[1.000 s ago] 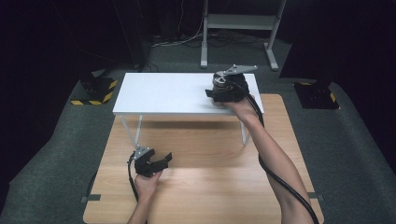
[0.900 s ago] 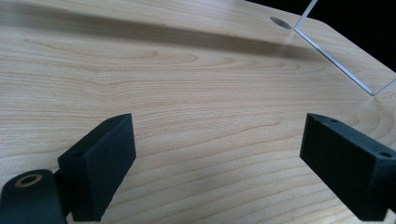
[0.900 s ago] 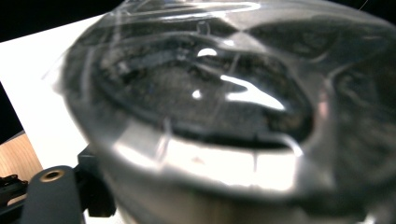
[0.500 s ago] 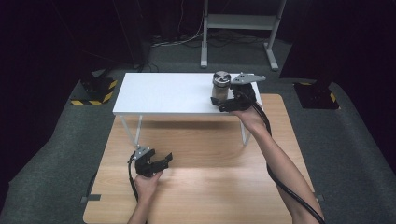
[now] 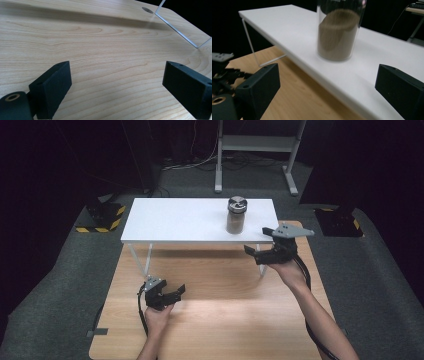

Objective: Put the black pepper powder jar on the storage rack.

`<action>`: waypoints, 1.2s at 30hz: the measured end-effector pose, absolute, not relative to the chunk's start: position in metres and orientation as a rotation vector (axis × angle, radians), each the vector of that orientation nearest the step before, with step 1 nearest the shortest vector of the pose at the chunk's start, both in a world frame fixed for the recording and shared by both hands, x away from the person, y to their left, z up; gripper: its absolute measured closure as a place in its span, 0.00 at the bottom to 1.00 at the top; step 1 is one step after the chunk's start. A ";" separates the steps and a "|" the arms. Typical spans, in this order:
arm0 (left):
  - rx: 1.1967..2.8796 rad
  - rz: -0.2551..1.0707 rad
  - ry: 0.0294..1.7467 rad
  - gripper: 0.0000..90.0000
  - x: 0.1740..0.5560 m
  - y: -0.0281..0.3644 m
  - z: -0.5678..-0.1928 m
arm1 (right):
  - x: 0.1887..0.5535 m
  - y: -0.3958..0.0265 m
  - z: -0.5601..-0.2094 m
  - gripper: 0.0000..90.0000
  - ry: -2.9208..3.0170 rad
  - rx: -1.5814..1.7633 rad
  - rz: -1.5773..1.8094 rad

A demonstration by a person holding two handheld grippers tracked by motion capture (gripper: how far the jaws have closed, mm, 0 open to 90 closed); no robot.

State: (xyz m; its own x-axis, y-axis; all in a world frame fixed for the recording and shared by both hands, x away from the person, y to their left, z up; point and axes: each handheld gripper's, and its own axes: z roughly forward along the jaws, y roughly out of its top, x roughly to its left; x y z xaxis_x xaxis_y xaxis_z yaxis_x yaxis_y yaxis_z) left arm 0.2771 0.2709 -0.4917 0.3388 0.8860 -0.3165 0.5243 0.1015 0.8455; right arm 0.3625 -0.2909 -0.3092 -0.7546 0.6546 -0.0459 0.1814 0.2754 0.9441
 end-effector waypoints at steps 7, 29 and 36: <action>1.570 0.440 1.320 0.09 0.277 0.270 -0.491 | 0.328 -0.325 -0.347 0.07 2.126 0.799 1.496; 1.563 0.450 1.336 0.03 0.277 0.267 -0.491 | 0.295 -0.358 -0.487 0.09 2.066 1.207 1.432; 1.565 0.452 1.344 0.02 0.277 0.266 -0.490 | 0.289 -0.357 -0.490 0.10 2.040 1.174 1.444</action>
